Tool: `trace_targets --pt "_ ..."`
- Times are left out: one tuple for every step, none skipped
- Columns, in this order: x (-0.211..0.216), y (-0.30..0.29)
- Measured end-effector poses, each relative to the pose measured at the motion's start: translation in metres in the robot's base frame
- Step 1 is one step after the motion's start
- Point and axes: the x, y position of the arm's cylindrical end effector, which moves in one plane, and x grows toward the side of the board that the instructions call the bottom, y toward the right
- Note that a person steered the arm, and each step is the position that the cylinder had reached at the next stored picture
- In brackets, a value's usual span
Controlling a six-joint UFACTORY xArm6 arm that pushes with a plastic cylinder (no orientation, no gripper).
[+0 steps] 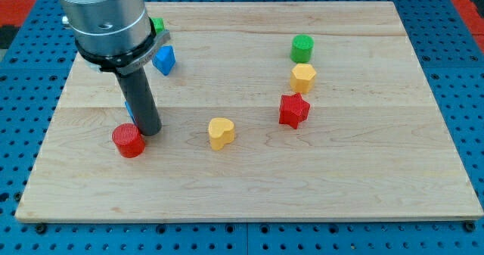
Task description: Slide red circle parallel to the yellow heart
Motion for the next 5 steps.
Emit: trace_targets --pt "-0.038 0.001" --pt "-0.046 0.016" --pt "-0.046 -0.009" --pt "-0.045 -0.013" --pt "-0.023 -0.021"
